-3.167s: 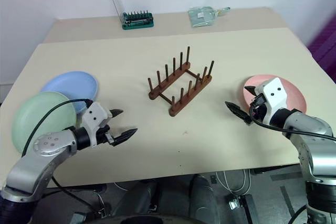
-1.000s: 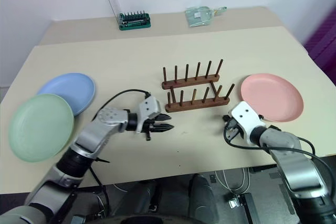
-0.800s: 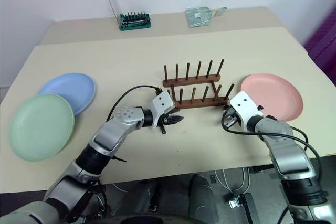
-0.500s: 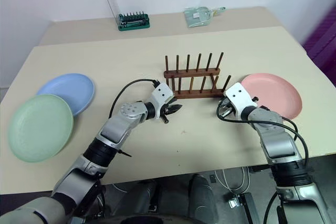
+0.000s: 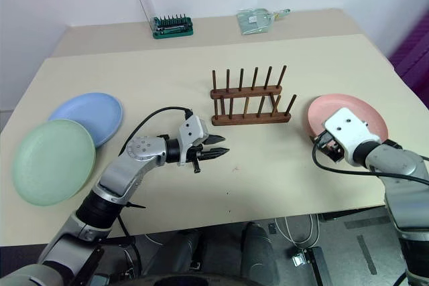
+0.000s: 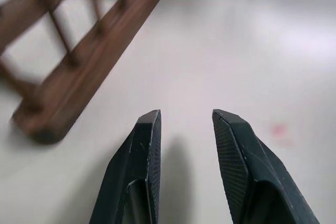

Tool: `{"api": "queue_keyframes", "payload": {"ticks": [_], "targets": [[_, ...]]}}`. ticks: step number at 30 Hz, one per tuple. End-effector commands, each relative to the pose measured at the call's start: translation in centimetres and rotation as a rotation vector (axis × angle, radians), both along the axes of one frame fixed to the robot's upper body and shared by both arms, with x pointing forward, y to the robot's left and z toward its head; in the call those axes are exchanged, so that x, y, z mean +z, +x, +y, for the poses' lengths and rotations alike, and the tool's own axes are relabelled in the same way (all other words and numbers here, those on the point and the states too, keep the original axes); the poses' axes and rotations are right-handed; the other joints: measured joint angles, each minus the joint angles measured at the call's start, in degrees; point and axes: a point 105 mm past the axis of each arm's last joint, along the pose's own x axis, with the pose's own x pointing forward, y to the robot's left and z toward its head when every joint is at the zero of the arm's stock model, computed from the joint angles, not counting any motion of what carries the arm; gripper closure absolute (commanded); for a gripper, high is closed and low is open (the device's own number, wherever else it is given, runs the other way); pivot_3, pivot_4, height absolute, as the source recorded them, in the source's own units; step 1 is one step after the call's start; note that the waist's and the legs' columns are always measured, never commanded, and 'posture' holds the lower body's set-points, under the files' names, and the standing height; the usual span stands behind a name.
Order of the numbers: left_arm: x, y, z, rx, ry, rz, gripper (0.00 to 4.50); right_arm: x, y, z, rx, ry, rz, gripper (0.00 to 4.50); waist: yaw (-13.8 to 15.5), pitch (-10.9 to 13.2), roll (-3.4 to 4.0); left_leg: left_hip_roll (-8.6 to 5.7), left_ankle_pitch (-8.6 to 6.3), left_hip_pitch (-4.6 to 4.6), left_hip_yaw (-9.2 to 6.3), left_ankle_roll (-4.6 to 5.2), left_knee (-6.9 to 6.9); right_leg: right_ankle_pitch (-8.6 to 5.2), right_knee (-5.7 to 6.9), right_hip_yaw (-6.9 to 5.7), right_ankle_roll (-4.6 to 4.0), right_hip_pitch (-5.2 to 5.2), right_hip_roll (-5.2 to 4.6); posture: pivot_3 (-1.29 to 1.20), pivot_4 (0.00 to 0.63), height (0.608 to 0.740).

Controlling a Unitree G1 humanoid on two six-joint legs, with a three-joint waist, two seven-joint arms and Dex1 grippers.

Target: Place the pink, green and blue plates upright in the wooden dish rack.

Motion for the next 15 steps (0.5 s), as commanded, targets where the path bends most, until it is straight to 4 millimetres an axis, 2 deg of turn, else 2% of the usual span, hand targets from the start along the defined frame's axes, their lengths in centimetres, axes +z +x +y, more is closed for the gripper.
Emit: {"api": "queue_keyframes", "payload": {"ticks": [1, 4, 6, 10, 14, 15], "targets": [[1.7, -0.7, -0.7, -0.069, -0.039, -0.048, 2.96, -0.6, 0.3, -1.5, -0.075, -0.031, 0.006, 0.73, -0.14, 0.00, 0.01, 0.00, 0.00, 0.01, 0.01, 0.01, 0.00, 0.00, 0.00, 0.01, 0.00, 0.00, 0.00, 0.00, 0.150, 0.740], [2.1, -0.4, -0.9, -0.060, -0.045, -0.059, 2.96, -1.4, 0.9, -2.4, -0.132, -0.026, 0.009, 1.52, -0.23, 0.00, 0.01, 0.00, 0.06, 0.01, 0.04, -0.10, 0.00, 0.00, 0.03, 0.02, -0.01, -0.06, 0.00, 0.00, 0.150, 0.740], [2.1, -0.2, -0.9, -0.051, -0.045, -0.065, 2.96, -1.5, 1.1, -2.6, -0.142, -0.032, 0.007, 2.40, -0.16, -0.01, 0.03, 0.02, 0.19, 0.00, 0.04, -0.34, -0.01, 0.00, 0.04, 0.02, -0.01, -0.07, 0.01, 0.00, 0.150, 0.740], [2.0, -0.3, -0.8, -0.042, -0.045, -0.064, 2.96, -1.1, 1.5, -2.6, -0.132, -0.062, -0.022, 4.47, -0.12, -0.01, 0.03, 0.01, 0.19, -0.02, 0.04, -0.33, -0.01, 0.00, 0.03, 0.02, -0.01, -0.07, 0.01, 0.00, 0.150, 0.740], [1.7, -0.5, -0.2, -0.034, -0.031, -0.064, 2.96, 2.8, 2.7, -1.3, -0.047, -0.140, -0.183, 4.47, -0.22, 0.01, 0.05, 0.01, 0.19, -0.01, 0.04, -0.34, -0.02, 0.00, 0.03, 0.02, -0.01, -0.08, 0.01, 0.00, 0.150, 0.740], [1.7, -0.4, 0.0, -0.027, -0.031, -0.064, 2.96, 5.0, 3.3, -0.8, -0.032, -0.128, -0.266, 4.47, -0.24, 0.01, 0.04, 0.01, 0.19, -0.02, 0.04, -0.34, -0.02, 0.00, 0.04, 0.02, -0.01, -0.10, 0.01, 0.00, 0.150, 0.740]]}}
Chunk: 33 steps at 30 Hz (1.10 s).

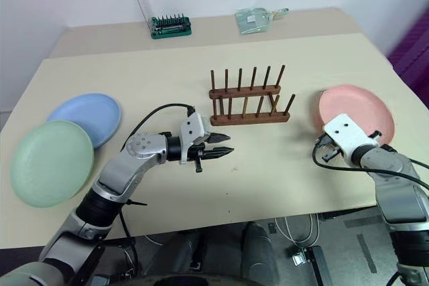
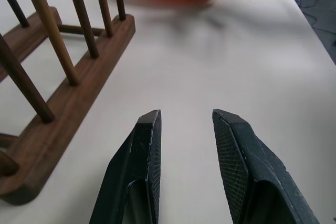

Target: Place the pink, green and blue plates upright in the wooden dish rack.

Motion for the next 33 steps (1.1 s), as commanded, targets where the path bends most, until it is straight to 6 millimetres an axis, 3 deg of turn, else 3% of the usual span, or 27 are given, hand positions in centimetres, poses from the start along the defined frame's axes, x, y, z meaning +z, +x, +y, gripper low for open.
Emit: {"api": "queue_keyframes", "payload": {"ticks": [1, 3, 5, 7, 11, 14, 17, 26, 33], "targets": [[1.3, -0.1, 0.4, 0.005, -0.022, -0.056, 2.96, 7.5, 1.6, 1.6, 0.082, -0.021, -0.276, 4.47, -0.21, 0.04, 0.03, 0.00, 0.00, 0.00, 0.00, 0.00, 0.00, 0.00, 0.01, 0.00, 0.00, 0.00, 0.00, 0.00, 0.150, 0.740], [1.4, 0.0, 0.9, 0.023, -0.019, -0.056, 2.96, 11.8, 1.9, 3.1, 0.148, 0.063, -0.407, 4.47, -0.29, 0.11, 0.14, 0.00, 0.00, -0.01, 0.09, 0.00, 0.00, 0.00, 0.00, 0.07, 0.00, -0.05, 0.00, 0.00, 0.150, 0.740], [1.3, 0.2, 1.4, 0.036, -0.015, -0.055, 2.96, 16.2, 1.7, 4.8, 0.233, 0.350, -0.493, 4.47, -0.34, 0.14, 0.17, 0.01, 0.00, -0.03, 0.10, 0.00, -0.01, 0.00, 0.02, 0.08, 0.00, -0.10, 0.00, 0.00, 0.150, 0.740], [1.2, 0.3, 1.8, 0.044, -0.006, -0.061, 2.96, 19.2, 0.4, 7.3, 0.417, 0.611, -0.486, 4.47, -0.06, 0.14, 0.16, 0.04, 0.01, -0.07, 0.03, -0.01, -0.06, 0.01, 0.03, 0.07, -0.02, -0.14, 0.04, 0.00, 0.150, 0.740], [1.3, 0.3, 1.8, 0.045, -0.003, -0.067, 2.96, 22.0, -1.8, 9.8, 0.658, 1.014, -0.386, 4.47, 0.47, 0.11, 0.06, 0.03, -0.02, -0.20, -0.21, 0.03, -0.09, 0.01, -0.10, -0.09, -0.04, -0.12, 0.02, 0.00, 0.150, 0.740], [1.4, 0.3, 1.7, 0.046, -0.008, -0.066, 2.96, 21.8, -2.5, 10.8, 0.735, 1.125, -0.286, 4.47, 0.62, 0.12, 0.08, -0.11, -0.08, -0.29, -0.18, 0.15, 0.01, 0.02, -0.12, -0.05, -0.04, -0.12, -0.12, 0.00, 0.150, 0.740], [1.5, 0.2, 1.5, 0.045, -0.012, -0.067, 2.96, 19.5, -2.2, 11.6, 0.723, 1.137, -0.156, 4.47, 0.57, 0.12, 0.09, -0.09, -0.08, -0.43, -0.14, 0.14, 0.01, 0.02, -0.09, -0.03, -0.04, -0.32, -0.11, 0.00, 0.150, 0.740], [1.3, -0.2, 1.6, 0.040, -0.004, -0.060, 2.96, 17.4, -1.1, 10.5, 0.677, 1.282, -0.047, 4.47, -0.01, 0.11, 0.13, -0.04, -0.04, -0.46, -0.04, 0.08, 0.01, 0.02, 0.01, -0.03, -0.03, -0.42, -0.07, 0.00, 0.150, 0.740], [1.4, -0.3, 1.7, 0.035, -0.004, -0.059, 2.96, 15.8, 1.1, 9.3, 0.577, 1.309, -0.011, 4.47, 0.01, 0.11, 0.13, -0.05, -0.04, -0.47, -0.02, 0.08, 0.03, 0.03, 0.00, -0.02, -0.03, -0.41, -0.08, 0.00, 0.150, 0.740]]}}
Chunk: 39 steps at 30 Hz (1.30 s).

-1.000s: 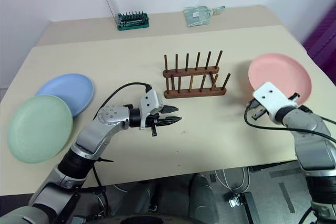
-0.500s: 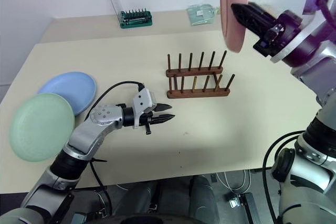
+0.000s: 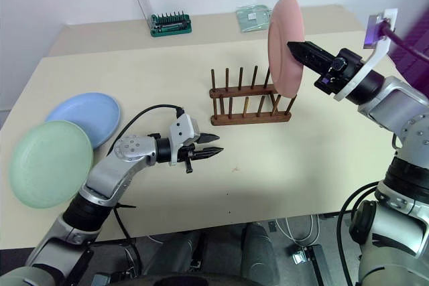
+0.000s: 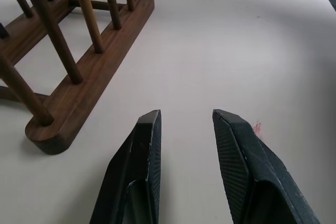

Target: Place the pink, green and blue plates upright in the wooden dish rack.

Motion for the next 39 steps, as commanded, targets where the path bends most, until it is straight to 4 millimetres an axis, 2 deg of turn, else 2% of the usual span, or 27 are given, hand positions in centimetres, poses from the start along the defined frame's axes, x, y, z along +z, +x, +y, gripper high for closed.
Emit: {"api": "queue_keyframes", "payload": {"ticks": [1, 2, 5, 7, 11, 14, 15, 16, 17, 18, 20, 22, 24, 27, 28, 30, 32, 35, 37, 39], "targets": [[1.4, -0.4, -0.2, -0.018, -0.028, -0.040, 2.96, 0.8, 0.6, -0.7, -0.023, 0.006, -0.024, 4.47, -0.01, 0.00, 0.00, 0.00, 0.00, 0.00, 0.00, 0.00, 0.00, 0.00, 0.00, 0.00, 0.00, 0.00, 0.00, 0.00, 0.150, 0.740], [1.4, -0.4, -0.2, -0.020, -0.030, -0.040, 2.96, 0.7, 1.0, -0.9, -0.028, 0.012, -0.013, 4.47, -0.01, 0.00, 0.00, 0.00, 0.00, 0.00, 0.00, 0.00, 0.00, 0.00, 0.00, 0.00, 0.00, 0.00, 0.00, 0.00, 0.150, 0.740], [1.6, -0.5, -0.3, -0.022, -0.031, -0.043, 2.96, 0.5, 1.4, -0.8, -0.020, -0.002, -0.010, 3.50, -0.07, 0.00, 0.01, 0.00, 0.00, 0.00, 0.00, 0.00, -0.01, 0.00, 0.00, 0.00, 0.00, -0.01, 0.00, 0.00, 0.150, 0.740], [1.6, -0.5, -0.2, -0.021, -0.032, -0.041, 2.96, 0.7, 1.6, -0.7, -0.034, -0.015, -0.030, 2.52, -0.04, 0.00, 0.01, 0.02, 0.00, 0.00, 0.00, 0.00, -0.01, 0.00, 0.00, 0.00, 0.00, -0.02, 0.02, 0.00, 0.150, 0.740], [1.9, -0.6, 0.0, -0.009, -0.055, -0.022, 2.96, 1.9, 2.9, -1.8, -0.216, -0.123, -0.149, 0.65, -0.04, 0.00, 0.01, 0.01, 0.00, 0.00, 0.02, 0.00, 0.00, 0.00, 0.01, 0.01, 0.00, -0.02, 0.01, 0.00, 0.150, 0.740], [4.3, 0.6, 0.9, 0.114, -0.188, -0.044, 2.09, 4.2, 3.0, -3.8, -0.412, -0.311, -0.341, 0.60, 0.11, 0.01, 0.02, 0.00, 0.00, -0.02, 0.02, -0.01, 0.01, 0.00, 0.00, -0.01, 0.01, -0.03, 0.01, 0.00, 0.150, 0.740], [5.0, 0.9, 1.3, 0.146, -0.226, -0.050, 1.69, 4.8, 2.8, -4.1, -0.440, -0.341, -0.382, 0.60, 0.14, 0.01, 0.01, -0.02, 0.00, -0.05, 0.01, -0.01, 0.01, 0.00, 0.01, -0.01, 0.01, -0.04, 0.00, 0.00, 0.150, 0.740], [6.0, 1.3, 1.9, 0.200, -0.265, -0.076, 1.11, 5.6, 2.5, -4.1, -0.464, -0.373, -0.429, 0.60, 0.03, 0.01, 0.01, -0.02, 0.01, -0.09, -0.01, -0.01, 0.04, 0.00, 0.00, -0.02, 0.01, -0.07, 0.00, 0.00, 0.150, 0.740], [7.3, 2.4, 3.2, 0.314, -0.317, -0.120, 0.64, 6.6, 1.9, -3.7, -0.468, -0.408, -0.493, 0.60, 0.00, 0.01, 0.01, -0.02, 0.01, -0.10, 0.00, -0.01, 0.04, 0.00, 0.00, -0.01, 0.02, -0.09, 0.00, 0.00, 0.150, 0.740], [8.8, 3.7, 5.3, 0.470, -0.377, -0.175, 0.11, 7.6, 1.1, -2.6, -0.440, -0.446, -0.557, 0.60, 0.00, 0.02, 0.02, -0.01, 0.01, -0.10, 0.01, -0.02, 0.04, 0.00, 0.00, 0.00, 0.02, -0.10, 0.00, 0.00, 0.150, 0.740], [10.5, 5.3, 8.8, 0.716, -0.440, -0.243, 0.05, 8.3, -0.2, -0.6, -0.362, -0.488, -0.635, 0.60, -0.28, 0.01, 0.02, 0.05, 0.03, -0.11, 0.02, -0.06, 0.02, 0.00, 0.01, 0.00, 0.01, -0.15, 0.04, 0.00, 0.150, 0.740], [11.6, 6.8, 15.5, 1.098, -0.418, -0.347, 0.05, 7.1, -2.1, 3.9, -0.151, -0.528, -0.684, 0.60, -0.52, 0.01, 0.01, 0.11, 0.07, -0.09, 0.01, -0.14, -0.03, 0.01, 0.03, 0.00, 0.00, -0.17, 0.11, 0.00, 0.150, 0.740], [12.2, 6.6, 19.7, 1.320, -0.405, -0.394, 0.05, 5.7, -3.2, 6.6, -0.016, -0.544, -0.684, 0.60, -0.79, 0.01, 0.01, 0.17, 0.08, -0.03, 0.01, -0.17, -0.08, 0.02, 0.04, 0.02, -0.02, -0.16, 0.19, 0.00, 0.150, 0.740], [13.1, 4.6, 25.4, 1.586, -0.412, -0.476, 0.05, 2.6, -3.6, 9.6, 0.118, -0.575, -0.638, 0.60, -0.53, -0.01, -0.16, 0.12, 0.08, -0.02, 0.00, -0.16, -0.05, 0.02, 0.03, 0.02, -0.02, -0.12, 0.15, 0.00, 0.150, 0.740], [13.2, 3.9, 26.6, 1.644, -0.422, -0.489, 0.05, 2.0, -3.7, 10.2, 0.142, -0.580, -0.630, 0.60, -0.36, -0.01, -0.21, 0.10, 0.07, -0.04, -0.02, -0.15, -0.03, 0.03, 0.02, 0.02, -0.01, -0.12, 0.14, 0.00, 0.150, 0.740], [12.2, 0.7, 30.9, 1.737, -0.497, -0.474, 0.05, -1.0, -3.4, 11.6, 0.214, -0.611, -0.581, 0.60, -0.01, -0.02, -0.22, 0.04, 0.07, -0.08, -0.02, -0.13, 0.02, 0.03, 0.02, 0.01, -0.01, -0.13, 0.08, 0.00, 0.150, 0.740], [10.4, -1.9, 32.5, 1.688, -0.558, -0.406, 0.05, -2.9, -3.2, 12.3, 0.256, -0.628, -0.551, 0.60, -0.23, -0.04, -0.21, 0.03, 0.05, -0.10, -0.02, -0.11, -0.01, 0.03, 0.04, 0.00, -0.01, -0.17, 0.06, 0.00, 0.150, 0.740], [8.6, -4.0, 32.3, 1.577, -0.557, -0.329, 0.05, -3.8, -2.9, 12.6, 0.276, -0.633, -0.544, 0.60, 0.08, -0.05, -0.31, 0.02, -0.01, -0.40, 0.01, -0.12, 0.09, 0.03, 0.06, -0.03, -0.02, -0.52, 0.04, 0.00, 0.150, 0.740], [6.4, -6.8, 33.9, 1.645, -0.518, -0.285, 0.05, -4.3, -3.0, 12.9, 0.308, -0.633, -0.535, 0.60, 0.36, -0.12, -0.45, 0.00, 0.02, -0.55, -0.02, -0.17, 0.20, 0.05, 0.16, -0.05, -0.05, -0.65, 0.02, 0.00, 0.150, 0.740], [3.9, -9.3, 36.1, 1.771, -0.593, -0.191, 0.05, -4.6, -3.0, 13.1, 0.329, -0.630, -0.532, 0.60, 0.06, -0.17, -0.52, 0.04, 0.05, -0.47, -0.05, -0.21, 0.18, 0.08, 0.16, -0.07, -0.11, -0.56, 0.04, 0.00, 0.150, 0.740]]}}
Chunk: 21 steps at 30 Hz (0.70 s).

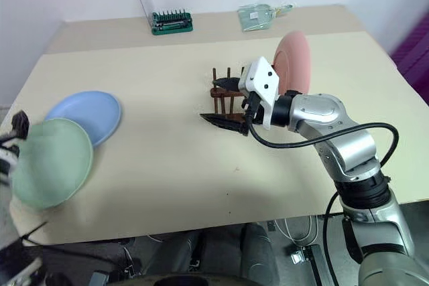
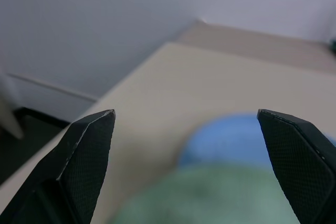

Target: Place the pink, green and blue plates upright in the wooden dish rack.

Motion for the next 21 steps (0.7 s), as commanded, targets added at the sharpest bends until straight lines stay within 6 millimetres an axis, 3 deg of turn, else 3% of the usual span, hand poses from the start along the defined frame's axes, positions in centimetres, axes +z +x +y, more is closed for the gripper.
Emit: {"api": "queue_keyframes", "payload": {"ticks": [1, 11, 14, 21], "targets": [[-1.4, -3.6, 2.5, 0.115, -0.131, -0.038, 0.05, 0.6, -0.3, 0.3, 0.038, 0.006, -0.039, 0.60, -0.21, -0.02, -0.01, 0.01, 0.00, 0.05, 0.00, -0.01, -0.02, 0.00, 0.00, 0.00, -0.01, 0.03, 0.02, 0.00, 0.150, 0.740], [-7.8, -4.4, -0.1, 0.014, -0.313, 0.139, 0.05, 0.3, -0.7, 0.5, 0.045, 0.016, -0.034, 0.60, -0.18, -0.09, -0.12, 0.05, 0.03, 0.18, -0.02, -0.07, -0.06, 0.02, 0.07, -0.01, -0.06, 0.13, 0.06, 0.00, 0.150, 0.740], [-8.4, -4.0, -0.1, 0.014, -0.344, 0.124, 0.98, 0.2, -1.0, 0.5, 0.035, 0.020, -0.033, 0.60, -0.15, -0.10, -0.11, 0.05, 0.03, 0.19, -0.01, -0.07, -0.08, 0.02, 0.06, -0.01, -0.06, 0.13, 0.07, 0.00, 0.150, 0.740], [-8.8, -3.5, -0.2, -0.016, -0.457, 0.041, 4.45, -0.2, -1.5, 0.1, 0.009, 0.020, -0.032, 0.60, -0.06, -0.12, -0.11, 0.05, 0.03, 0.20, -0.02, -0.07, -0.07, 0.02, 0.07, -0.01, -0.06, 0.15, 0.06, 0.00, 0.150, 0.740]]}}
